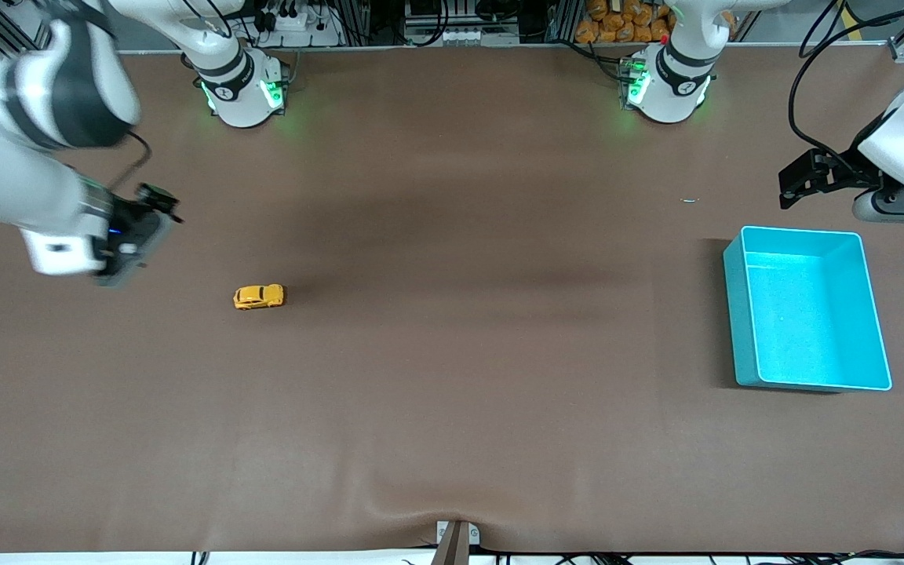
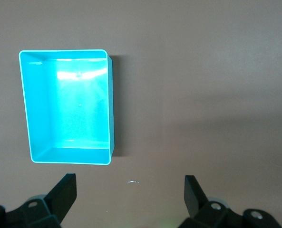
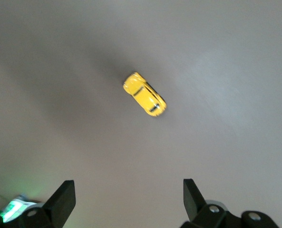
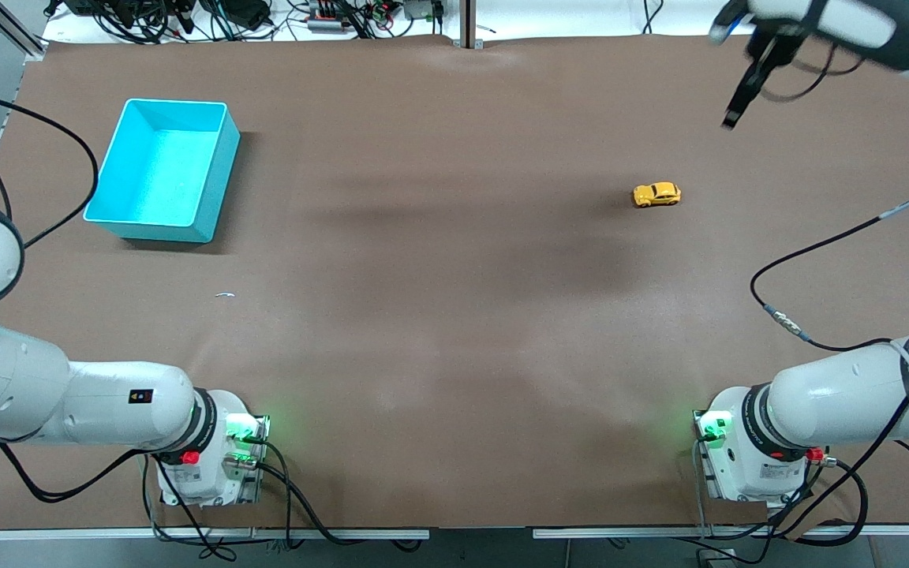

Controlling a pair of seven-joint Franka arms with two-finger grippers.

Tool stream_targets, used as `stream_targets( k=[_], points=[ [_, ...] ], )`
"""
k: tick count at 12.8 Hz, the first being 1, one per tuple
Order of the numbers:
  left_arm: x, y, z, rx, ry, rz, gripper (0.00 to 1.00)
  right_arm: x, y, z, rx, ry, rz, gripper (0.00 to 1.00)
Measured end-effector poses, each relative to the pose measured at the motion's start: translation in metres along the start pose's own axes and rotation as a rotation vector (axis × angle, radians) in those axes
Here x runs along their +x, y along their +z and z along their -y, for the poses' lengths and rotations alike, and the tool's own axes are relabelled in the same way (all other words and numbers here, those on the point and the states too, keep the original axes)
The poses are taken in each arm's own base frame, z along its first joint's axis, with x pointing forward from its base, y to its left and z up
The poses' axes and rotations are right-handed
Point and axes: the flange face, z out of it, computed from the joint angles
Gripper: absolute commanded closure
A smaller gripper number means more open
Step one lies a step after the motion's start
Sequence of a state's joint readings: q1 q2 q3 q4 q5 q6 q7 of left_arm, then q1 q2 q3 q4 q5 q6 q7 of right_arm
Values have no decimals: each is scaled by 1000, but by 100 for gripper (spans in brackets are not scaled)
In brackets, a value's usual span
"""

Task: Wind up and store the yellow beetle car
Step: 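Grasp the yellow car with the right gripper while the left gripper nears the bin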

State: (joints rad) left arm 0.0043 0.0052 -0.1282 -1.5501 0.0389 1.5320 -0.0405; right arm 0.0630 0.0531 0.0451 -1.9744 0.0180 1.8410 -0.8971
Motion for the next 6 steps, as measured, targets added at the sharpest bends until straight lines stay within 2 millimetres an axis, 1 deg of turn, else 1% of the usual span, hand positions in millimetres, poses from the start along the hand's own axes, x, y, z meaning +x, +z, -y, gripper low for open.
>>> stream_targets(
  k=[2, 3, 4, 6],
  points=[
    [0, 2, 0, 0, 0, 4, 0, 19, 61, 14, -23, -169, -8, 0],
    [0, 3, 0, 0, 0, 6, 0, 26, 86, 21, -16, -235, 2, 0],
    [0, 4, 0, 0, 0, 8, 0, 33, 103, 24, -12, -276, 13, 0],
    [0, 5, 0, 0, 0, 10, 0, 43, 126, 21, -31, -327, 40, 0]
  ],
)
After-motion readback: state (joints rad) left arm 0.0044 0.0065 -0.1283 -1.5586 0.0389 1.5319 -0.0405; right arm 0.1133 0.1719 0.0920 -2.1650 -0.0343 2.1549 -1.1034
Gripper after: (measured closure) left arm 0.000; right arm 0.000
